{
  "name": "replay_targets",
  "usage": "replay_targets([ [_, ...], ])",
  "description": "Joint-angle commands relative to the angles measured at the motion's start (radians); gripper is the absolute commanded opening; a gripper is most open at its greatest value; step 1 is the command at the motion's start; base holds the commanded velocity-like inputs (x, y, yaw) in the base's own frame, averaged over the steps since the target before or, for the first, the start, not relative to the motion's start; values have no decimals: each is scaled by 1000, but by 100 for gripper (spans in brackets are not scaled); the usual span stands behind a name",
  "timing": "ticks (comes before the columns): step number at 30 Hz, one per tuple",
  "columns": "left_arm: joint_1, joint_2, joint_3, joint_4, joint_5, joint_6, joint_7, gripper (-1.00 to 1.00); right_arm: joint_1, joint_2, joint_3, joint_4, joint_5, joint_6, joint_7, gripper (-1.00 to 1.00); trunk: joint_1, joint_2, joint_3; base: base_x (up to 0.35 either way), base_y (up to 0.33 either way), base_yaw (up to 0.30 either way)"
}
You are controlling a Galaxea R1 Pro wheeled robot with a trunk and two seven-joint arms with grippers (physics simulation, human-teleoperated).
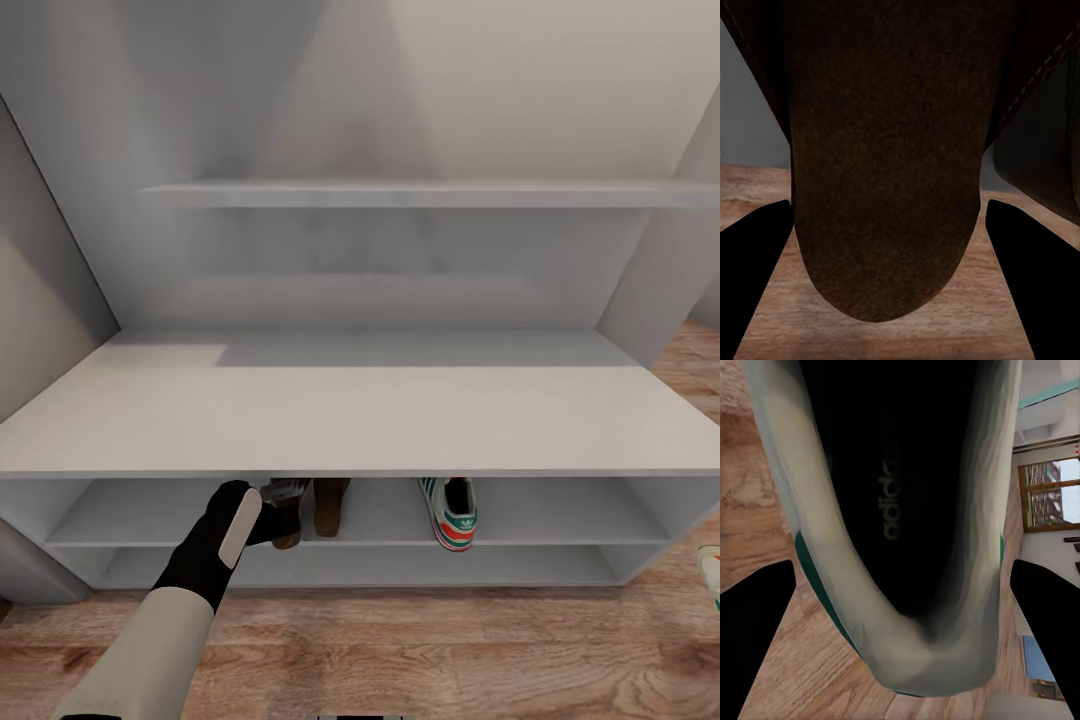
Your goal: Pick up the two gym shoes and the two sandals from the corridor floor and place them onto the hallstand (shoe rack) in the corridor, making sure they are on the rack and not on the floor. Arrange them so the two gym shoes are next to each other and the two sandals are next to each other.
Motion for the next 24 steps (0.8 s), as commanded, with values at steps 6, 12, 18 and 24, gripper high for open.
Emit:
replay_targets([
  [6, 0, 0, 2, -2, -1, -9, 11, -100, -2, 0, 2, 5, 2, -7, -2, -100, 3, 0, -1, 0, 0, 0],
  [12, 0, 0, 2, -3, -2, -10, 11, -100, -2, 0, 2, 5, 2, -7, -2, -100, 3, 0, -1, 0, 0, 0],
  [18, 0, 0, 2, -3, -2, -11, 12, -100, -2, 0, 2, 5, 2, -7, -2, -100, 3, 0, -1, 0, 0, 0],
  [24, 0, 19, 2, -4, -2, -12, 12, -100, -2, 0, 2, 5, 2, -7, -2, -100, 3, 0, -1, 0, 0, 0],
])
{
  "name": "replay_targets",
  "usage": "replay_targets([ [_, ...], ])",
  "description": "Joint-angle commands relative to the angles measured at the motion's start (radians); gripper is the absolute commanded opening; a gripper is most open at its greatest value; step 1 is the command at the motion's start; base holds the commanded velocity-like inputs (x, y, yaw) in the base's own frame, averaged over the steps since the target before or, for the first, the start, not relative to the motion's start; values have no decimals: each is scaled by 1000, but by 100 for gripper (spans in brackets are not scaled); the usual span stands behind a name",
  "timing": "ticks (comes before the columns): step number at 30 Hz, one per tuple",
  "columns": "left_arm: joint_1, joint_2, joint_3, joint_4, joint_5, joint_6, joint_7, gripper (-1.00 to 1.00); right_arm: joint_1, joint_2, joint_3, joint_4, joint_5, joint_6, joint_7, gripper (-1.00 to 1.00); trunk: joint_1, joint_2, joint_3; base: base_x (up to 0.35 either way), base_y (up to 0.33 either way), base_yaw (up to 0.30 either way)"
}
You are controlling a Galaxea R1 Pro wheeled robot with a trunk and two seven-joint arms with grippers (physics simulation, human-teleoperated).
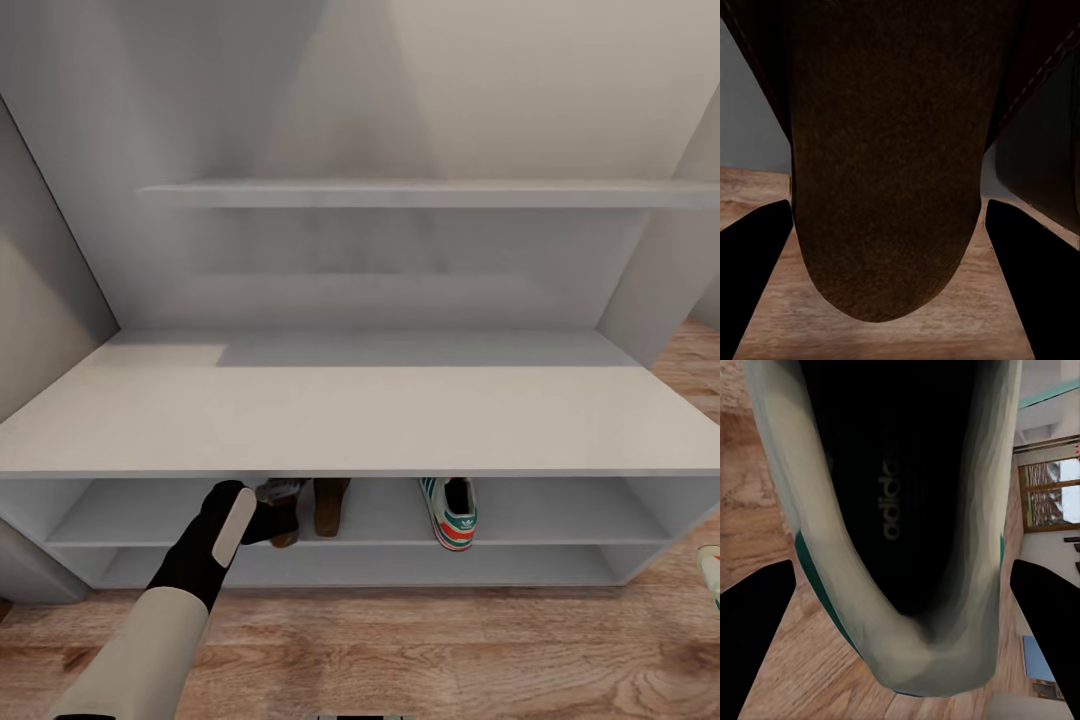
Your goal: Pick up the two gym shoes and the two sandals from the corridor floor and place them onto the hallstand (shoe rack) in the corridor, making sure they are on the rack and not on the floor. Arrange them so the two gym shoes are next to each other and the two sandals are next to each other.
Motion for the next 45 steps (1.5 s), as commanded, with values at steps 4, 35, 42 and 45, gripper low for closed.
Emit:
replay_targets([
  [4, 0, 8, 3, -2, -48, -13, 10, -100, -2, 0, 2, 5, 2, -7, -2, -100, 3, 0, -1, 0, 0, 0],
  [35, 0, 17, -1, -2, -48, -31, 10, -100, -2, 0, 2, 5, 2, -7, -2, -100, 3, 0, -1, 0, 0, 0],
  [42, 0, 17, -2, -3, -48, -31, 10, -100, -2, 0, 2, 5, 2, -7, -1, -100, 3, 0, -1, 0, 0, 0],
  [45, 0, 17, -2, -3, -48, -31, 10, -100, -2, 0, 2, 5, 2, -7, -1, -100, 3, 0, -1, 0, 0, 0],
])
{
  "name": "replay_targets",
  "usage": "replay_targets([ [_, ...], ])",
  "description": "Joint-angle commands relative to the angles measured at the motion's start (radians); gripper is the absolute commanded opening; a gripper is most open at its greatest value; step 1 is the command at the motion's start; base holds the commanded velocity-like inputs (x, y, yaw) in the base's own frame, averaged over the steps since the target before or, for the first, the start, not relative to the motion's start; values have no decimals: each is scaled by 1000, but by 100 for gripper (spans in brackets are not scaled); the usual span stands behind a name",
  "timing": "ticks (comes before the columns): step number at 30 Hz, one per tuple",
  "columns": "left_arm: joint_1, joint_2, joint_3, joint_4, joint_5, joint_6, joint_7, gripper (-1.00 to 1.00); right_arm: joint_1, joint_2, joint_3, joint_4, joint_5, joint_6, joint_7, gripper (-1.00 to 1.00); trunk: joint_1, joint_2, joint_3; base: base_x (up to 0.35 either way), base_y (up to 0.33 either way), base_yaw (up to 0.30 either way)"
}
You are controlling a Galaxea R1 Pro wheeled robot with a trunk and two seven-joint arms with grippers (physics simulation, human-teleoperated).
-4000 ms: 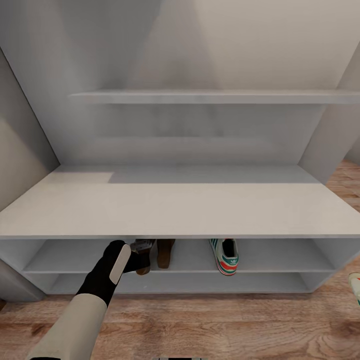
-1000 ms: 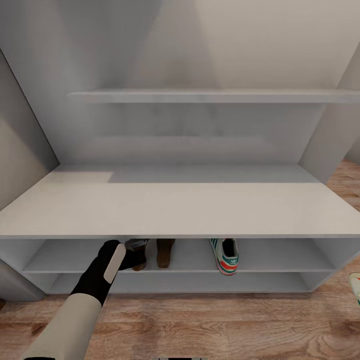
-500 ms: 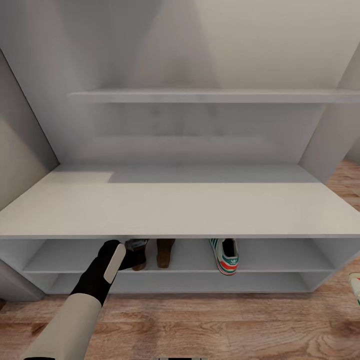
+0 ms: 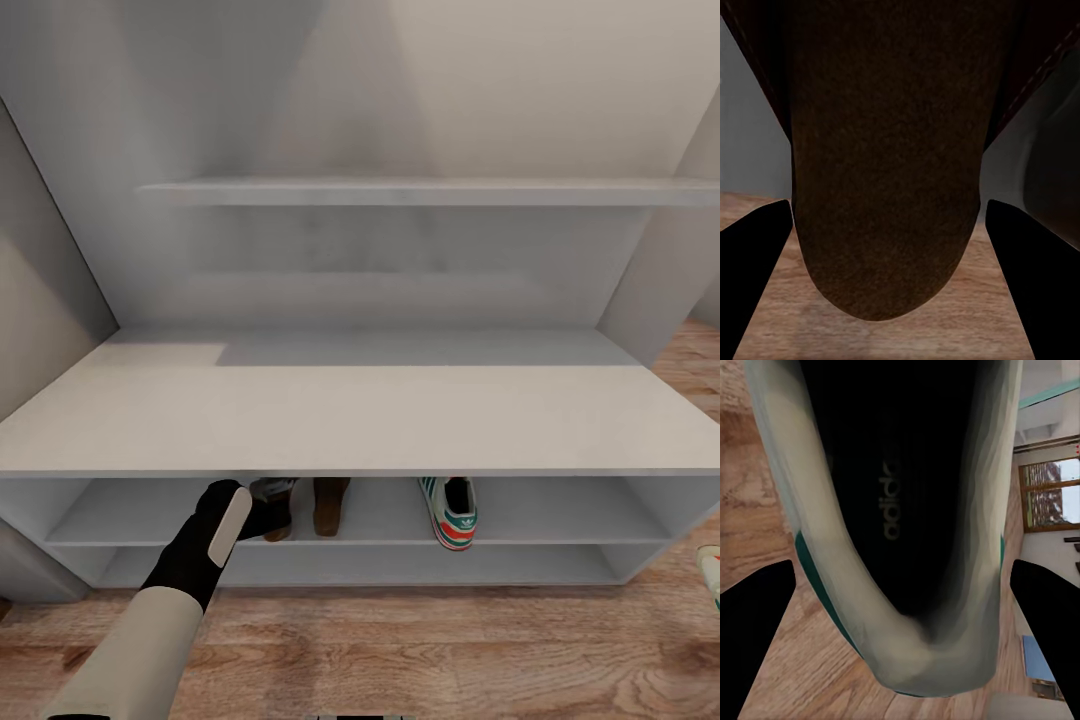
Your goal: Pick up the two gym shoes and the two sandals from the corridor floor and place them onto the hallstand (shoe rack) in the corridor, making sure they are on the rack and not on the floor. Arrange them so the two gym shoes are next to each other and the two sandals are next to each other.
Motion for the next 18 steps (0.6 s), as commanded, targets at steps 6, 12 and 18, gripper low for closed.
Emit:
replay_targets([
  [6, 0, 0, 2, 4, -27, 9, 10, -100, -2, 0, 2, 5, 2, -7, -3, -100, 0, 0, -1, 0, 0, 0],
  [12, 0, 0, 2, 4, -27, 9, 10, -100, -2, 0, 2, 5, 2, -7, -2, -100, 0, 0, -1, 0, 0, 0],
  [18, 0, 0, 2, 4, -27, 9, 10, -100, -2, 0, 2, 5, 2, -7, -2, -100, 0, 0, -1, 0, 0, 0],
])
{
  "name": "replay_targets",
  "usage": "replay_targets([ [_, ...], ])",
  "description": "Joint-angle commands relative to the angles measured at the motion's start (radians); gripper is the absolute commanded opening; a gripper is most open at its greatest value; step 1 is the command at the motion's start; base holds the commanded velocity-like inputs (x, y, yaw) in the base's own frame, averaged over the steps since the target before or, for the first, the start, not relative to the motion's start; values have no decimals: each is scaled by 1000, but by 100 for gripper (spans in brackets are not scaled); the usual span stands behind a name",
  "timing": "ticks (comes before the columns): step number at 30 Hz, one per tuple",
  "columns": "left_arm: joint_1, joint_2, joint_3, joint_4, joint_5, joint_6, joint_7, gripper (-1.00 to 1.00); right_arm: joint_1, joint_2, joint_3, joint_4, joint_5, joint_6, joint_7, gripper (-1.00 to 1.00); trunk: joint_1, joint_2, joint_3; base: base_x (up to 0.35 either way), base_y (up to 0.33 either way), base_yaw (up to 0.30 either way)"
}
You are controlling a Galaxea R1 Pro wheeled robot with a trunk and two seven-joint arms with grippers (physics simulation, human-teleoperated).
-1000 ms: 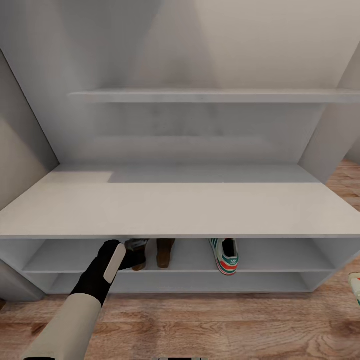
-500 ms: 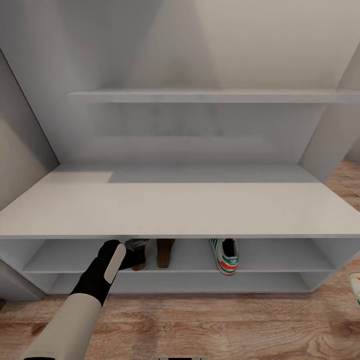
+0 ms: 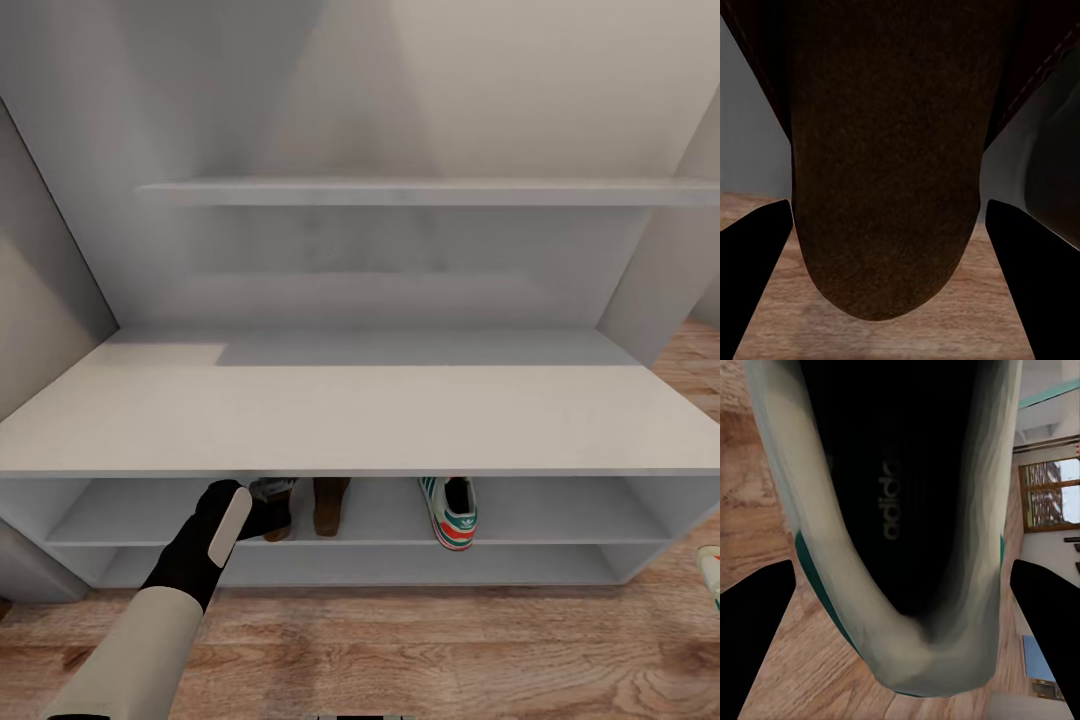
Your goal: Pick up the two gym shoes and the two sandals from the corridor floor and place them onto the hallstand (shoe rack) in the corridor, making sure they are on the rack and not on the floor. Arrange them so the two gym shoes are next to each other and the two sandals are next to each other.
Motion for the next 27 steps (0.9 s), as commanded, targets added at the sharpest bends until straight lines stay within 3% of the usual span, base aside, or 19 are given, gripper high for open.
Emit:
replay_targets([
  [1, 0, 0, 2, 4, -24, 9, 10, -100, -2, 0, 2, 5, 2, -7, -2, -100, 0, 0, -1, 0, 0, 0],
  [2, 0, 0, 2, 4, -24, 9, 10, 100, -2, 0, 2, 5, 2, -7, -2, -100, 0, 0, -1, 0, 0, 0],
  [18, 0, 0, 3, 5, -24, 9, 10, 100, -2, 0, 2, 5, 2, -7, -3, -100, 0, 0, -1, -3, 0, 0],
  [27, 0, 0, 3, 6, -24, 9, 10, 100, -2, 0, 2, 5, 2, -7, -2, -100, 0, 0, -1, -191, -101, 0],
])
